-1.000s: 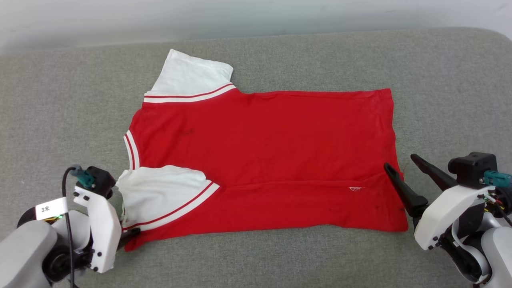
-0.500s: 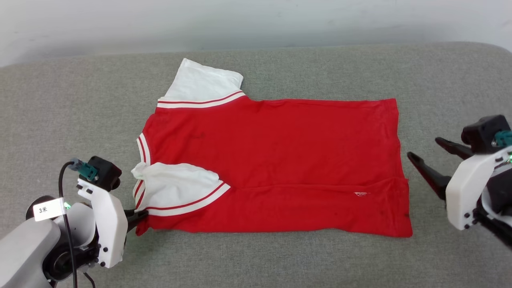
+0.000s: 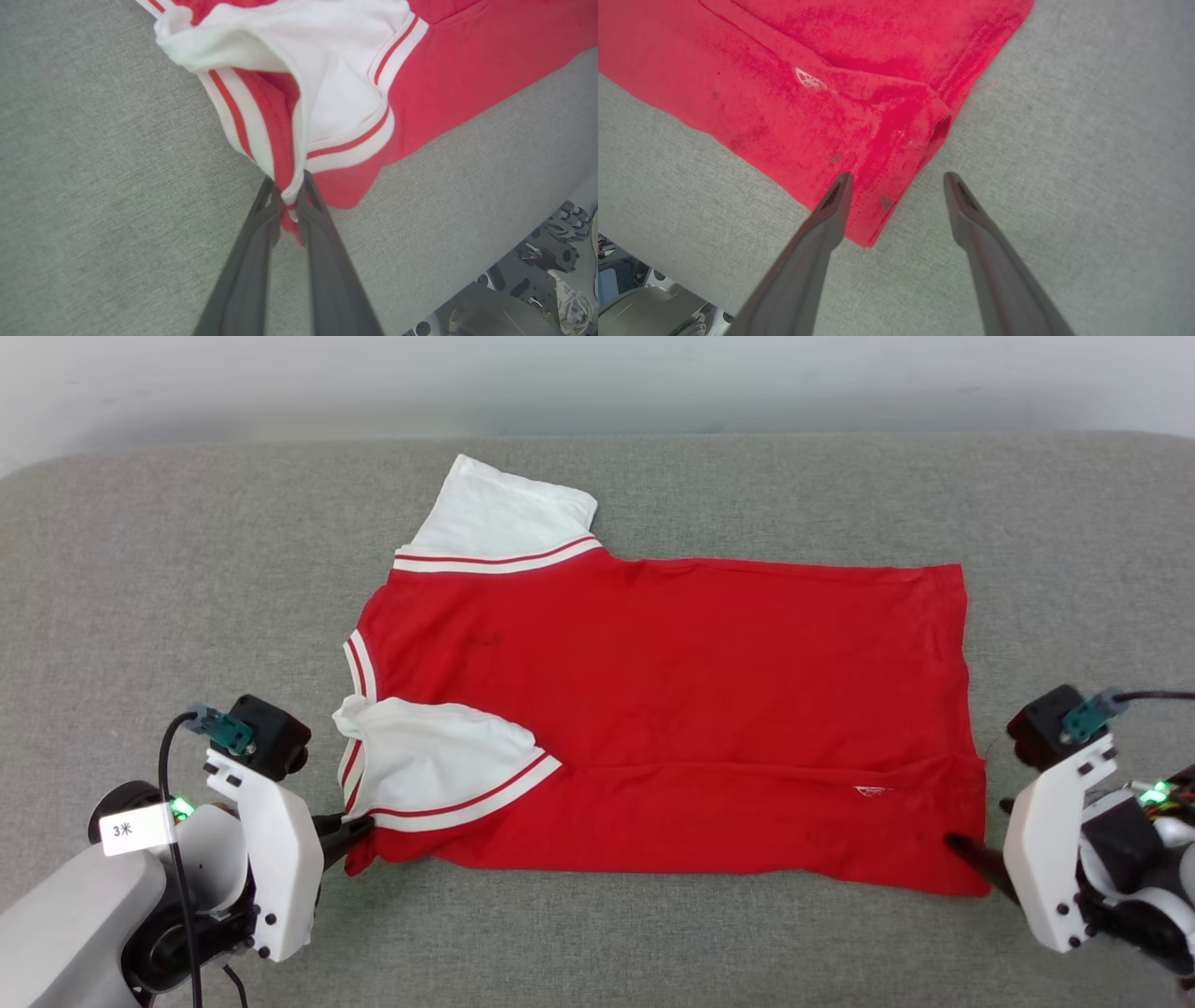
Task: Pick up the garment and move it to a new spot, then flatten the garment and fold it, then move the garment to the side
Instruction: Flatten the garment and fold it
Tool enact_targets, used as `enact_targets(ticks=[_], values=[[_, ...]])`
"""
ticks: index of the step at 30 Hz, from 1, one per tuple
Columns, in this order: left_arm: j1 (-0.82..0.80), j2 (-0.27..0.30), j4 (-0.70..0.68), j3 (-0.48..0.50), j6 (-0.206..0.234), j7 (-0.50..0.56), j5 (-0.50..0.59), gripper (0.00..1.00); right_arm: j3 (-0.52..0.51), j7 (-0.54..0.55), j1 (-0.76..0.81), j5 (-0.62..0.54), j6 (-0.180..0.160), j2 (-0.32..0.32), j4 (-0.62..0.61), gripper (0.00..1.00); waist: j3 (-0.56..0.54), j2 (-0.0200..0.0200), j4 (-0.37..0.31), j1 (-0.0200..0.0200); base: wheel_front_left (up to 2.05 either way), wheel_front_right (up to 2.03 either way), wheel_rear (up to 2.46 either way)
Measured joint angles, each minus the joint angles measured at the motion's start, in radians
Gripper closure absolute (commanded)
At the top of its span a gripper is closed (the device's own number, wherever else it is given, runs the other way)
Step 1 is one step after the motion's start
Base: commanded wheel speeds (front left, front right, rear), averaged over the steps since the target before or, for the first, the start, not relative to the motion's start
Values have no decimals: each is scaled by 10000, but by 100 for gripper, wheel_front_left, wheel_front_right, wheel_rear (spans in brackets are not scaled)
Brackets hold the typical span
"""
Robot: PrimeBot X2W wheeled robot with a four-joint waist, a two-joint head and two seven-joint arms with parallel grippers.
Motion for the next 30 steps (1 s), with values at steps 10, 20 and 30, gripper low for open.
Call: enact_targets(ticks=[10, 20, 30], values=[[-136, -48, 63, -40, -4, -163, 96, 100, 623, -568, 41, 8, -6, 537, 1463, 0, 256, 0, 191, -1, 0, 0, 0], [-110, -88, 238, -107, -13, -328, 105, 100, 1248, -1407, -155, 52, -21, 453, 1954, 100, 218, 0, 145, 0, 0, 0, 0], [226, 15, 184, -40, 50, -642, -35, 100, 838, -2441, 1, 263, 4, 286, 1724, 100, -285, 0, 85, 1, 0, 0, 0]])
